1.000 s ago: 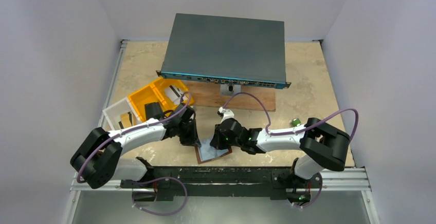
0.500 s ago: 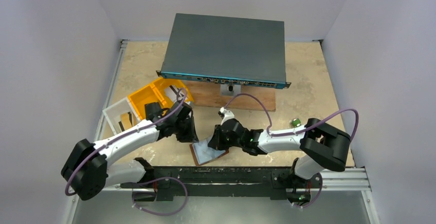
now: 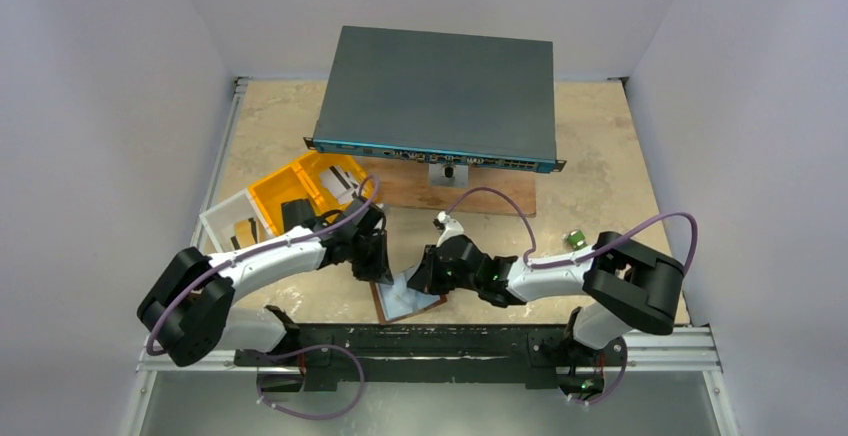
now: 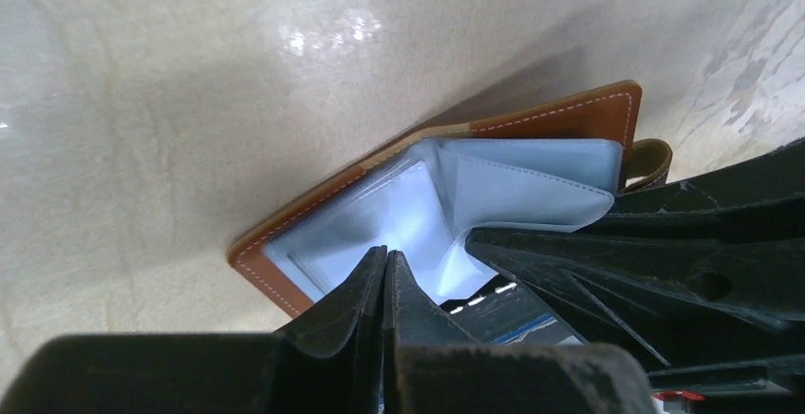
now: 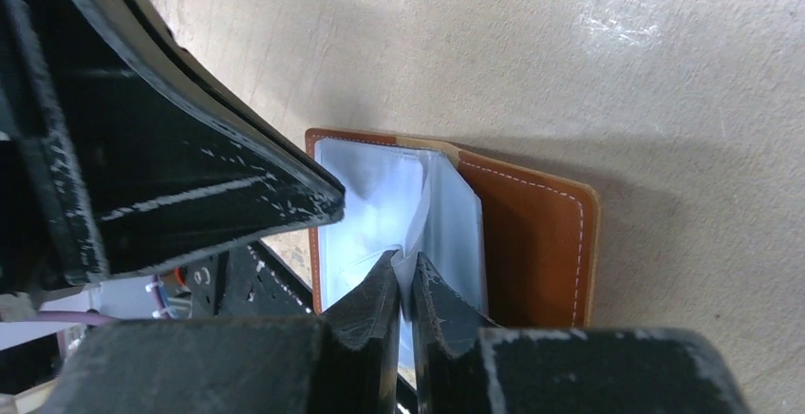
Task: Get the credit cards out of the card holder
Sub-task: Remove the credit card from the card holder.
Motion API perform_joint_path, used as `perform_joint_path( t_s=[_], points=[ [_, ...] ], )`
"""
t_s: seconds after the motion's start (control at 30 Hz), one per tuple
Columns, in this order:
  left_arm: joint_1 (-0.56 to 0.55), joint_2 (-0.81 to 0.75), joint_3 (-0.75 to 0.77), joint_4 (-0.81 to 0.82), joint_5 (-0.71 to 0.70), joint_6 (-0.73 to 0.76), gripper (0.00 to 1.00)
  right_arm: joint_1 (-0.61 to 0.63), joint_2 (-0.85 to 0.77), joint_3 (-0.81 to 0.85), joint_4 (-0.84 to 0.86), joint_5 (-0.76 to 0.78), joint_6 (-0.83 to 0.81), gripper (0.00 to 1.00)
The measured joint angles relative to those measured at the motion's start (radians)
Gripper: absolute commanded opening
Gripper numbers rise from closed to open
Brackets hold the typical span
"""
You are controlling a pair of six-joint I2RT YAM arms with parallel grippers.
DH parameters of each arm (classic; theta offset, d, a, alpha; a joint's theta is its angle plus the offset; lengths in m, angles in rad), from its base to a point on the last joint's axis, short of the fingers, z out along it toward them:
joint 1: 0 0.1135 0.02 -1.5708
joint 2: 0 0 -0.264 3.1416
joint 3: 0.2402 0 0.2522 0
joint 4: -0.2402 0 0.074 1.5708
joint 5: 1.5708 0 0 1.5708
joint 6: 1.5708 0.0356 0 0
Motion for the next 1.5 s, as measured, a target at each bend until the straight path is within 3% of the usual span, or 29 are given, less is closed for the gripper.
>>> perform_joint_path(
  t_s=[0.2, 0.43, 0.5, 0.83, 1.03, 1.27, 1.5],
  points=[
    [-0.024, 0.034, -0.005, 0.053, 0.047, 0.000, 0.00, -0.001, -0.032, -0.009, 0.001, 0.001, 0.008, 0.19],
    [-0.039, 0.062, -0.005, 0.096, 0.093, 0.000, 0.00, -0.001, -0.068, -0.009, -0.004, 0.004, 0.009, 0.46],
    [-0.042, 0.062, -0.005, 0.106, 0.104, 0.000, 0.00, -0.001, -0.090, -0.009, -0.014, 0.005, 0.008, 0.49],
    [-0.077, 0.068, 0.011, 0.124, 0.150, -0.011, 0.00, -0.001, -0.300, 0.011, -0.212, 0.093, 0.013, 0.48],
    [-0.100, 0.181, 0.069, 0.195, 0.176, -0.036, 0.00, -0.001, -0.421, 0.011, -0.331, 0.171, 0.016, 0.46],
    [-0.116, 0.322, 0.123, 0.230, 0.179, -0.055, 0.01, -0.001, -0.449, -0.019, -0.376, 0.190, 0.016, 0.41],
    [-0.117, 0.234, 0.124, 0.172, 0.147, -0.050, 0.03, 0.007, -0.387, -0.021, -0.371, 0.183, 0.005, 0.34]
  ],
)
